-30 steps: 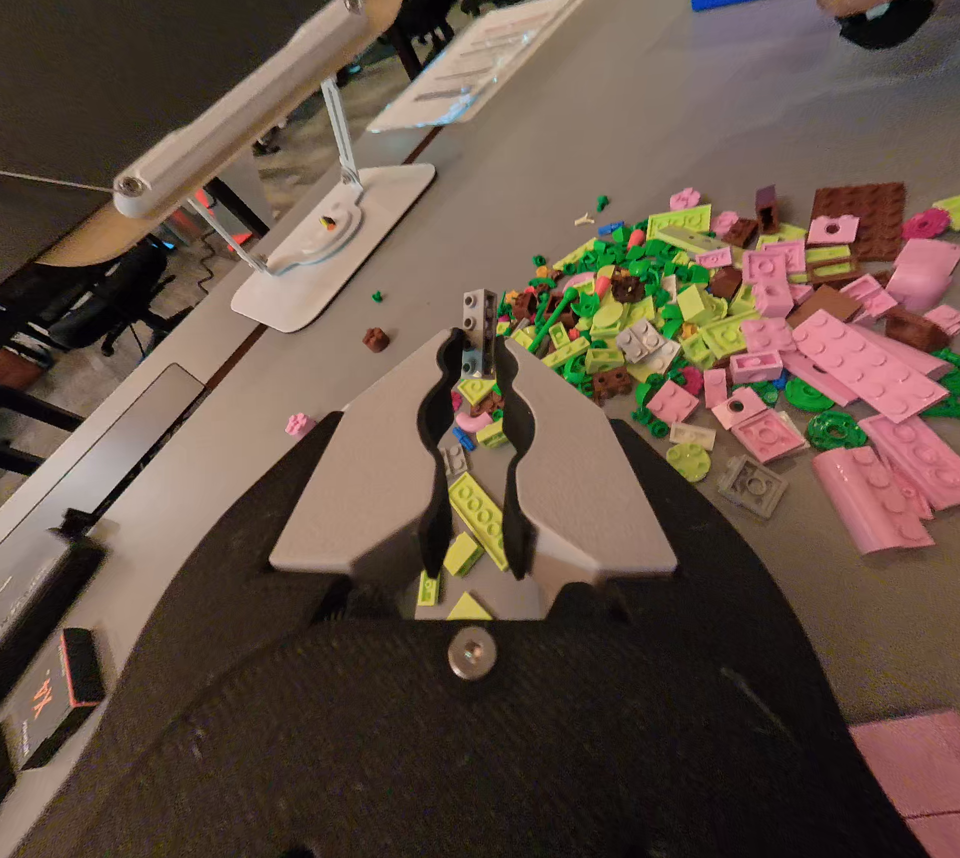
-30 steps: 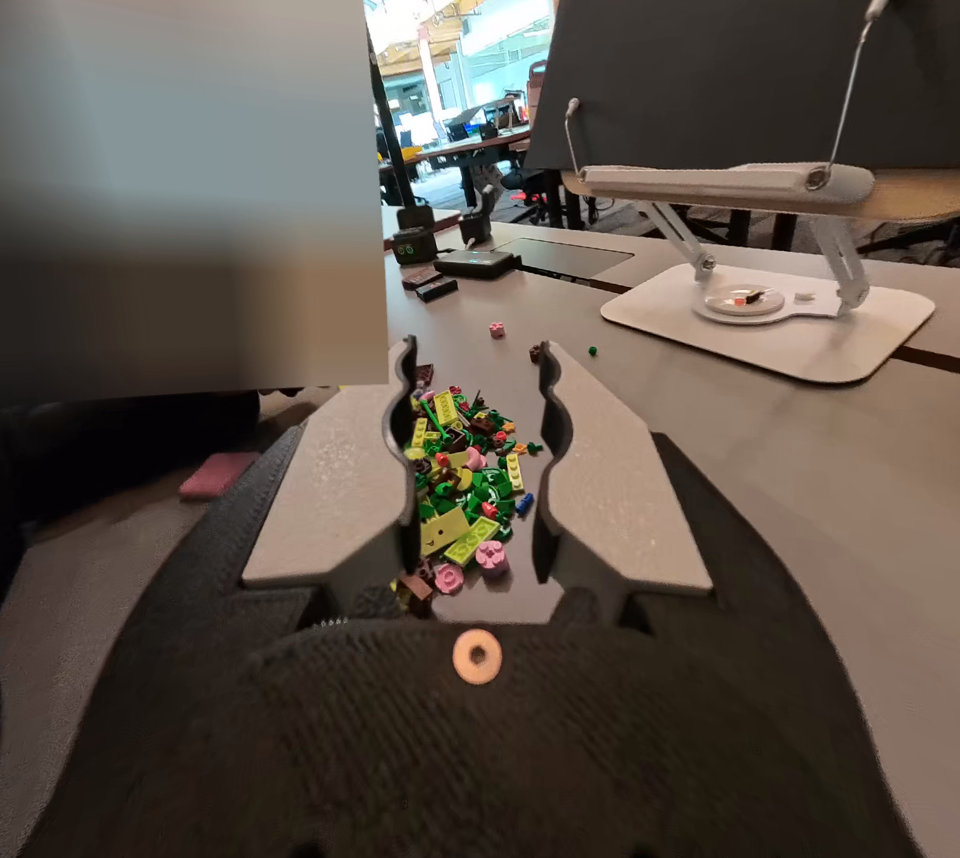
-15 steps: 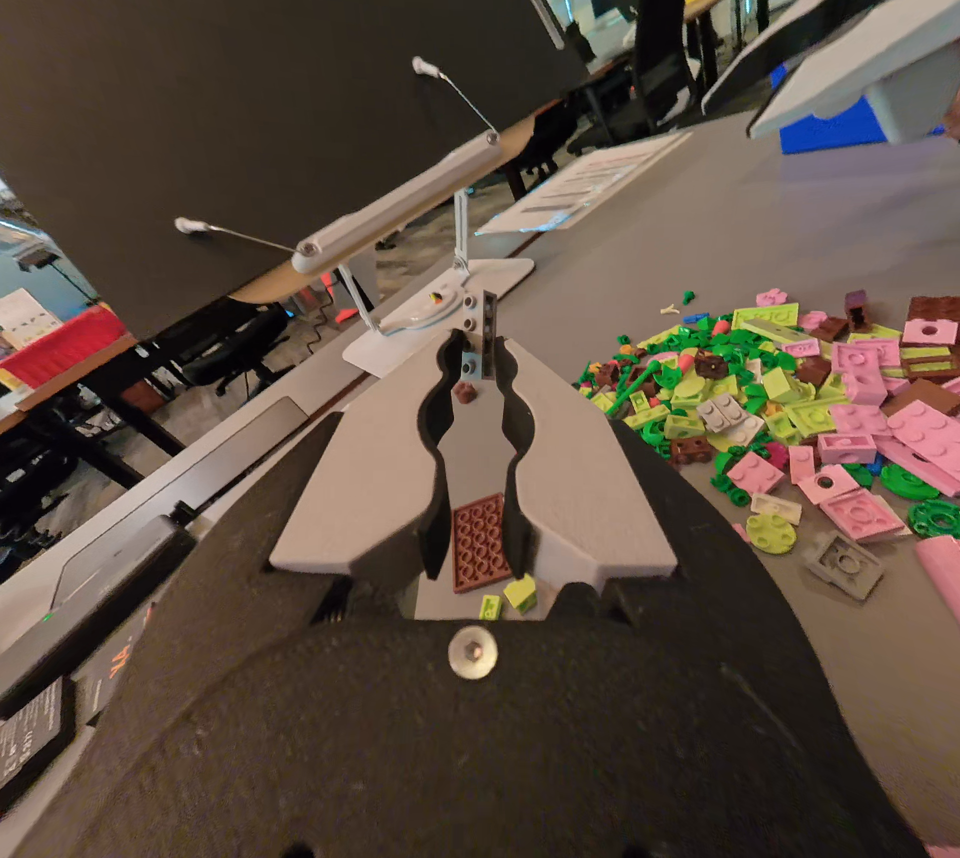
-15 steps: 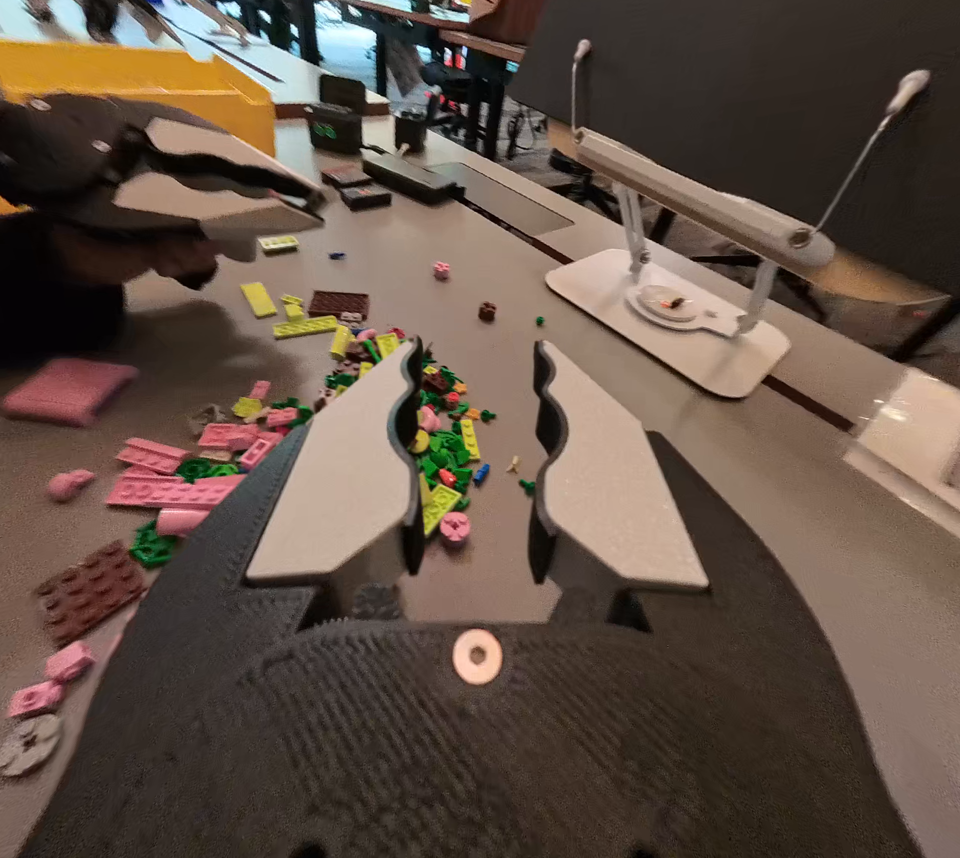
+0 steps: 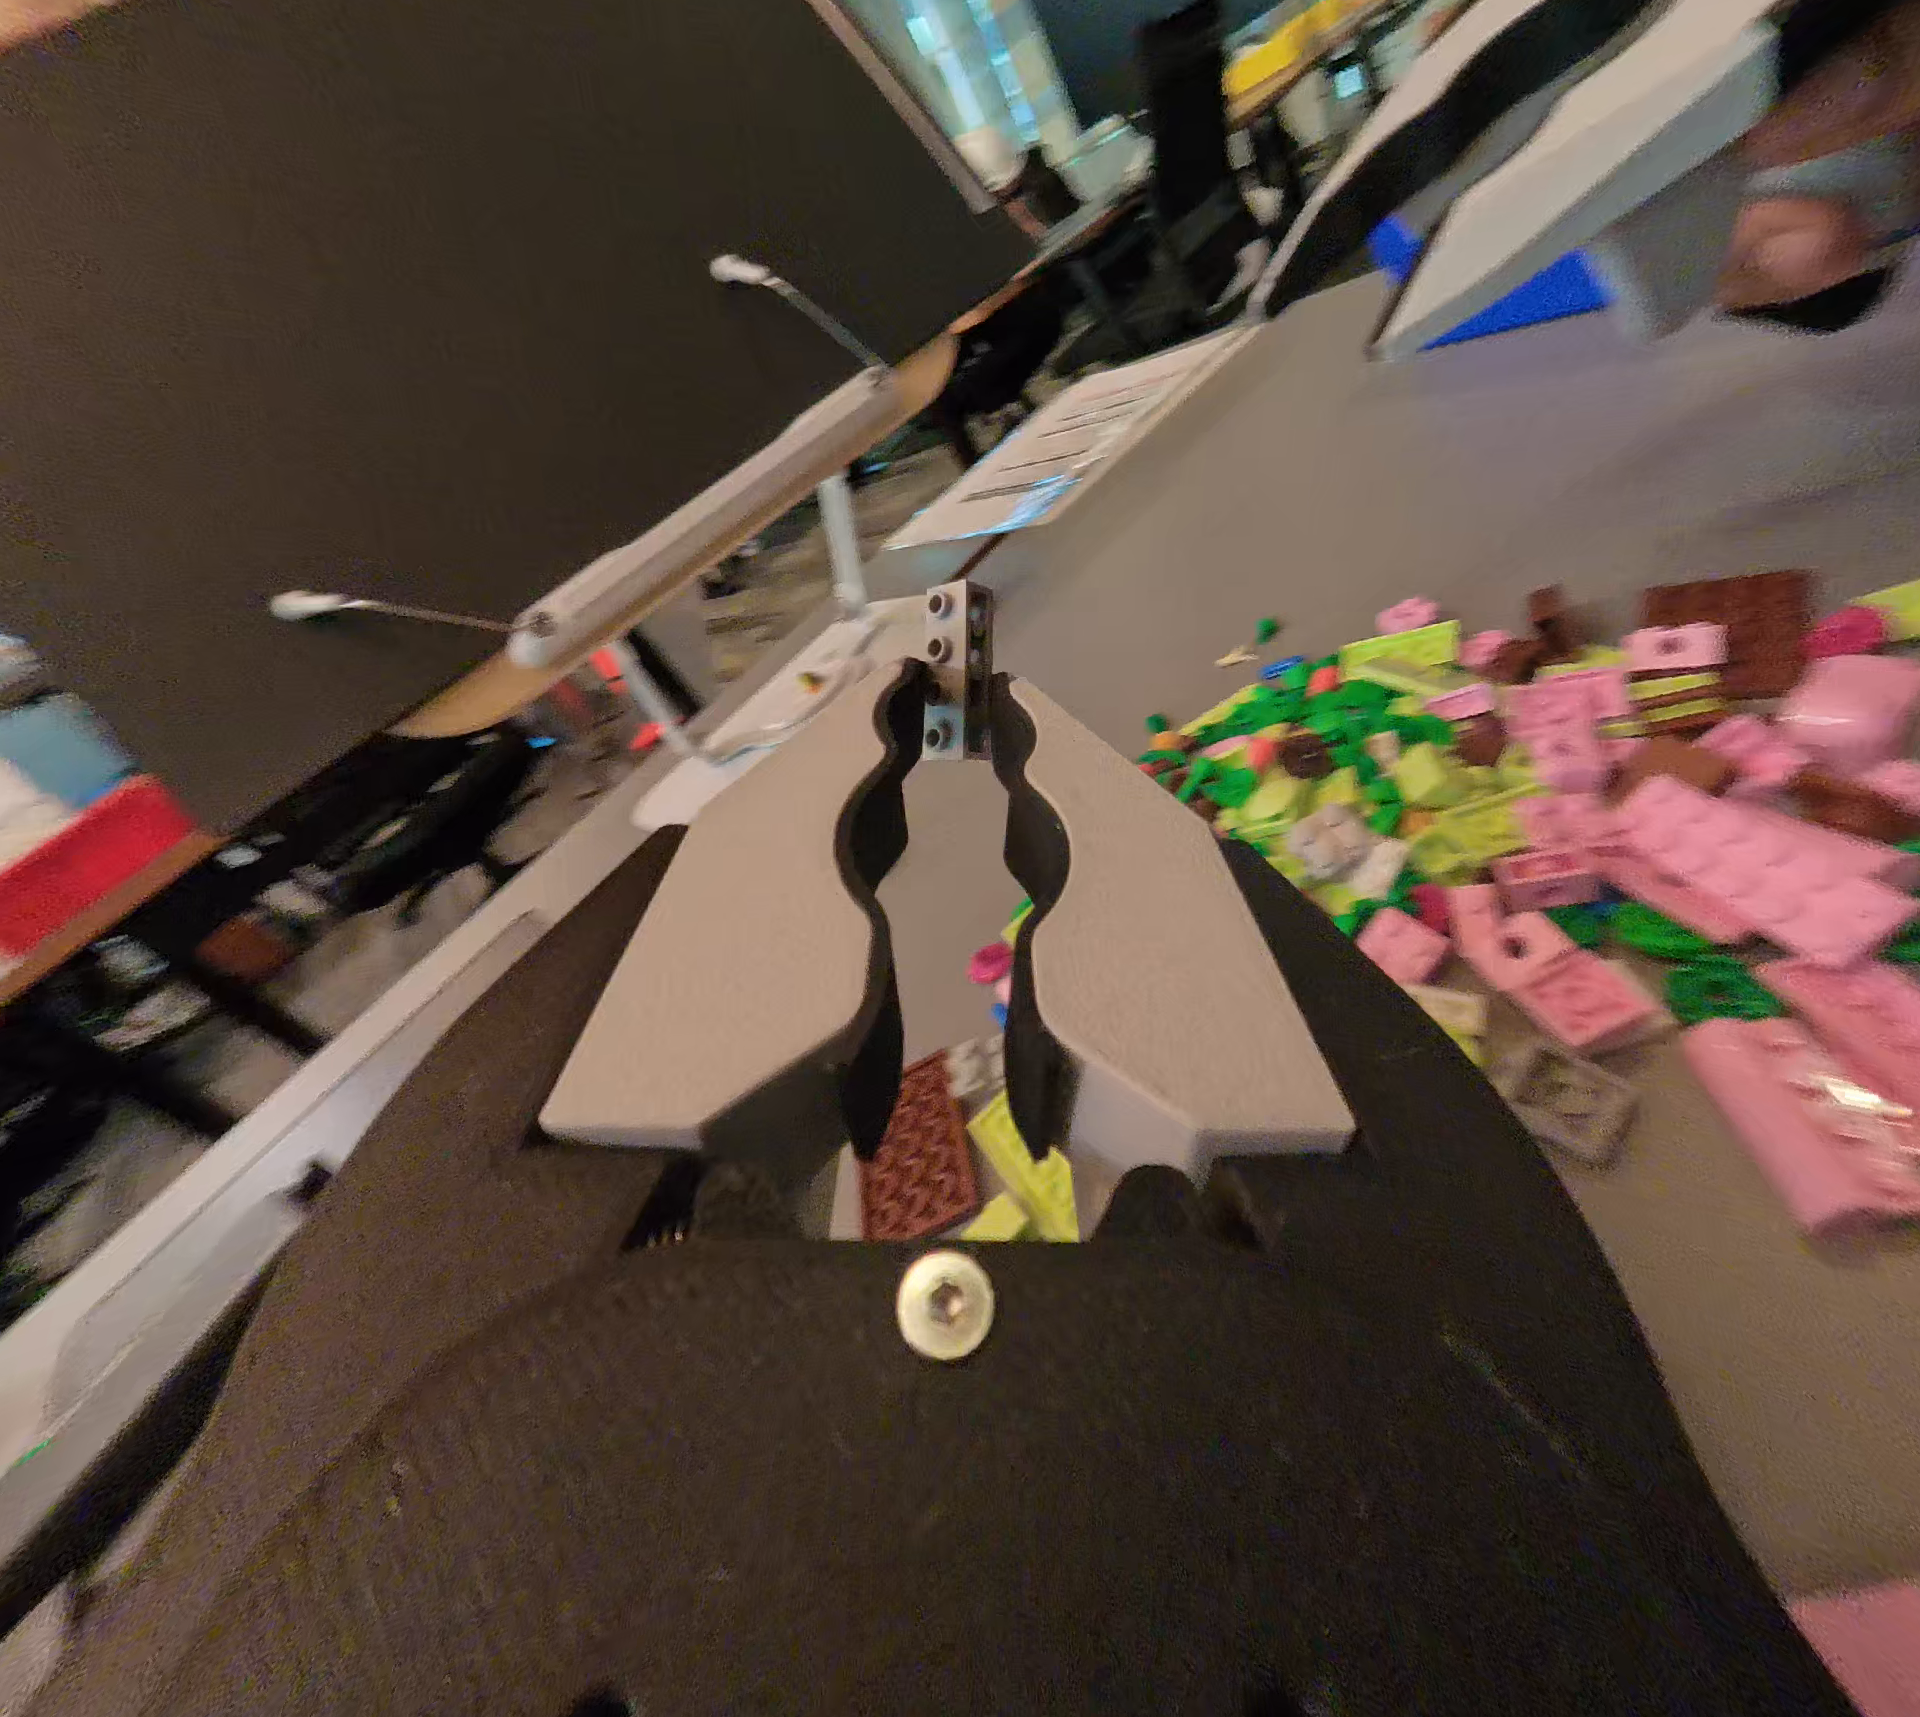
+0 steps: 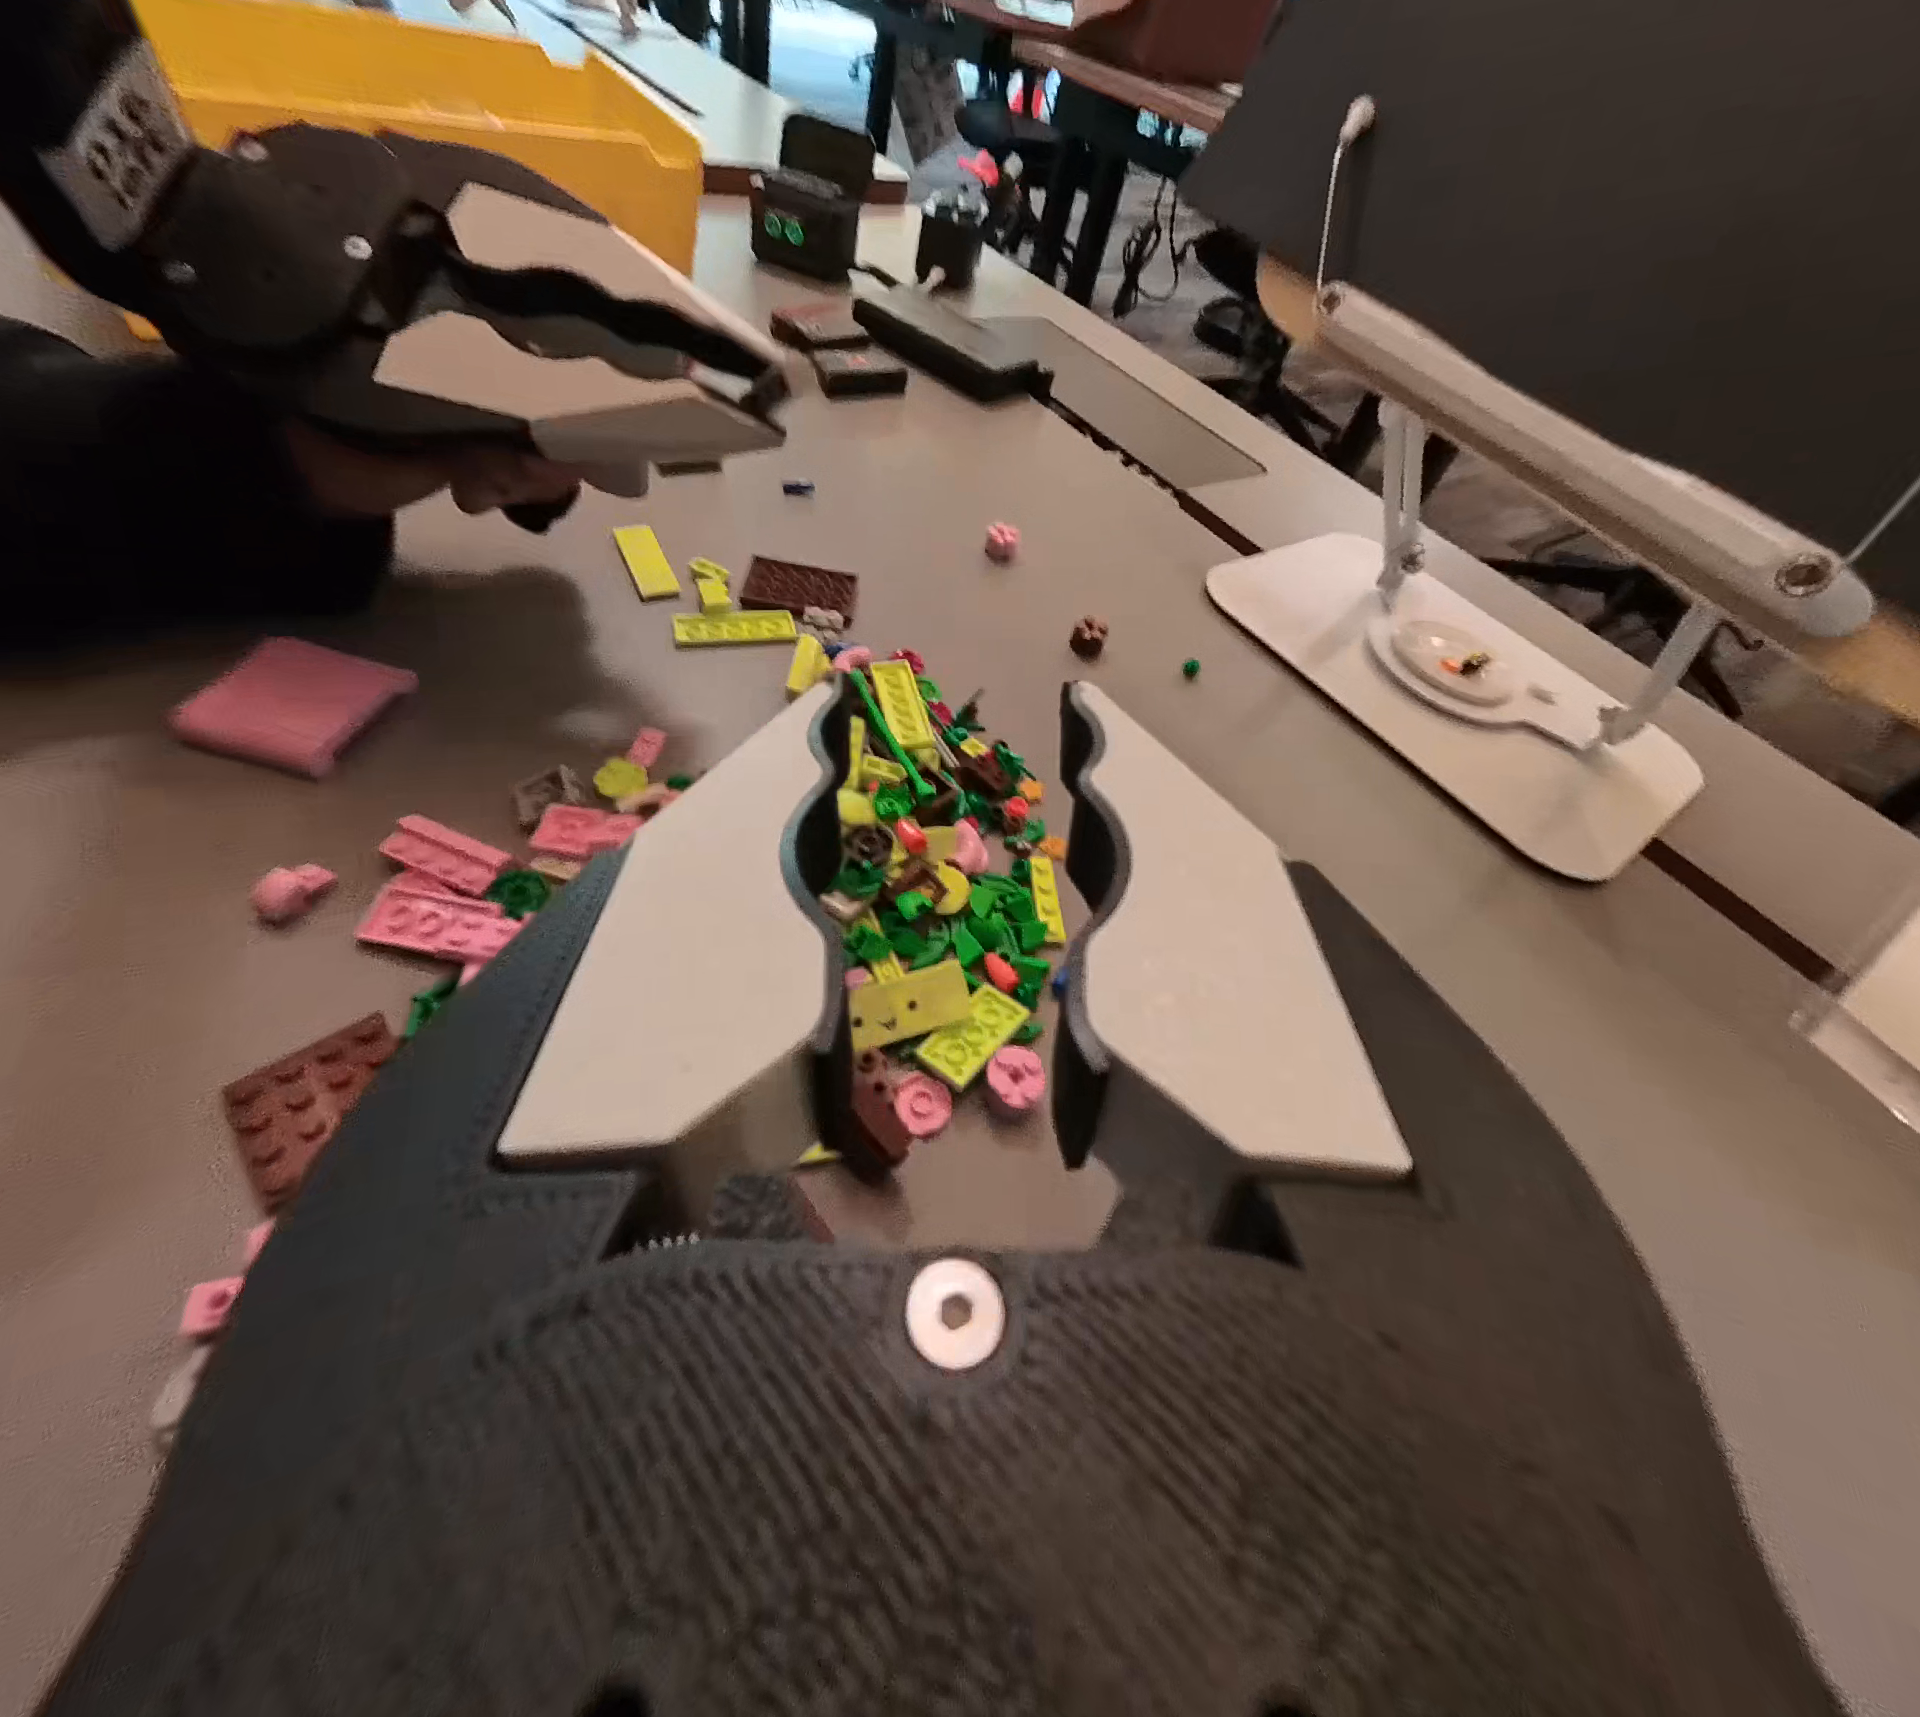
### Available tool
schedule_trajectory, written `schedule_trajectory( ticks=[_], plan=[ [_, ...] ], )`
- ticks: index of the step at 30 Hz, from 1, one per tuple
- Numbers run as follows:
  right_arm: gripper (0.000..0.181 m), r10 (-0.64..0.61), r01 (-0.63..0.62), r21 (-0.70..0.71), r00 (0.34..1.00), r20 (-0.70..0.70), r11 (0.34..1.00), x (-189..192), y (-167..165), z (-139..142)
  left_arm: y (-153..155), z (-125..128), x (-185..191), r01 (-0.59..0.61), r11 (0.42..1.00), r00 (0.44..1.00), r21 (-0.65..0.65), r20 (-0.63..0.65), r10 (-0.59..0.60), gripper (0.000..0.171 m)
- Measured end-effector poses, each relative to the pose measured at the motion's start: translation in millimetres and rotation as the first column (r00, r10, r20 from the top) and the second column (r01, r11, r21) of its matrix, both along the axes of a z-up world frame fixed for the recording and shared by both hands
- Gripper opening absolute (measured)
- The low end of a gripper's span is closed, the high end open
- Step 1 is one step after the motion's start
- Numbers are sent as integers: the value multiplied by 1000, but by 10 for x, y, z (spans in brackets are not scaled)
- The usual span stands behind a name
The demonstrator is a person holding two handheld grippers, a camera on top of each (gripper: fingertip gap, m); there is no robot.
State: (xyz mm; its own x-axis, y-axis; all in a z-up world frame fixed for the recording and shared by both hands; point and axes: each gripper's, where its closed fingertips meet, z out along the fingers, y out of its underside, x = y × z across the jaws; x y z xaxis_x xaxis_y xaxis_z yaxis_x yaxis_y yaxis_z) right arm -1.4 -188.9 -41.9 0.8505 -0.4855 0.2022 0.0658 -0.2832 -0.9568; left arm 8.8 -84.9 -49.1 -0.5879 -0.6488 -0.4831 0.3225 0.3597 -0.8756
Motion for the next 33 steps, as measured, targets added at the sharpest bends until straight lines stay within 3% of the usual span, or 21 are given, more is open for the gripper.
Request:
schedule_trajectory(
  ticks=[3,5,6,9,12,15,18,23,26,29,33],
  plan=[
    [36,-16,14,39,999,45,999,-15,-35,122,-227,-115,-209,206,976,951,-75,-220,-217,10],
    [34,-38,36,48,998,55,998,23,-68,132,-390,-348,-437,364,928,825,-79,-436,-360,10],
    [34,-42,40,49,998,49,998,44,-74,113,-434,-460,-505,401,915,783,-47,-501,-369,10],
    [34,-39,38,48,999,0,998,92,-71,-15,-493,-764,-610,445,889,759,108,-572,-311,10],
    [34,-11,15,57,997,-74,998,97,-30,-142,-507,-932,-562,409,889,773,205,-595,-219,10],
    [34,19,-11,58,992,-126,998,74,28,-221,-491,-955,-483,361,905,791,222,-588,-171,12],
    [35,26,-21,39,991,-134,999,48,55,-258,-428,-786,-410,309,940,805,146,-566,-177,27],
    [34,51,-47,31,993,-105,998,-43,111,-207,-128,-441,-192,152,987,870,61,-481,-104,27],
    [34,62,-62,6,994,-91,998,-74,150,-255,77,-352,-274,56,997,881,52,-472,-25,28],
    [34,77,-80,-23,990,-120,996,-87,187,-380,201,-446,-698,24,993,820,120,-571,49,45],
    [34,99,-105,-29,982,-161,994,-109,226,-457,351,-824,-1232,-46,967,674,252,-707,216,68]
  ],
)
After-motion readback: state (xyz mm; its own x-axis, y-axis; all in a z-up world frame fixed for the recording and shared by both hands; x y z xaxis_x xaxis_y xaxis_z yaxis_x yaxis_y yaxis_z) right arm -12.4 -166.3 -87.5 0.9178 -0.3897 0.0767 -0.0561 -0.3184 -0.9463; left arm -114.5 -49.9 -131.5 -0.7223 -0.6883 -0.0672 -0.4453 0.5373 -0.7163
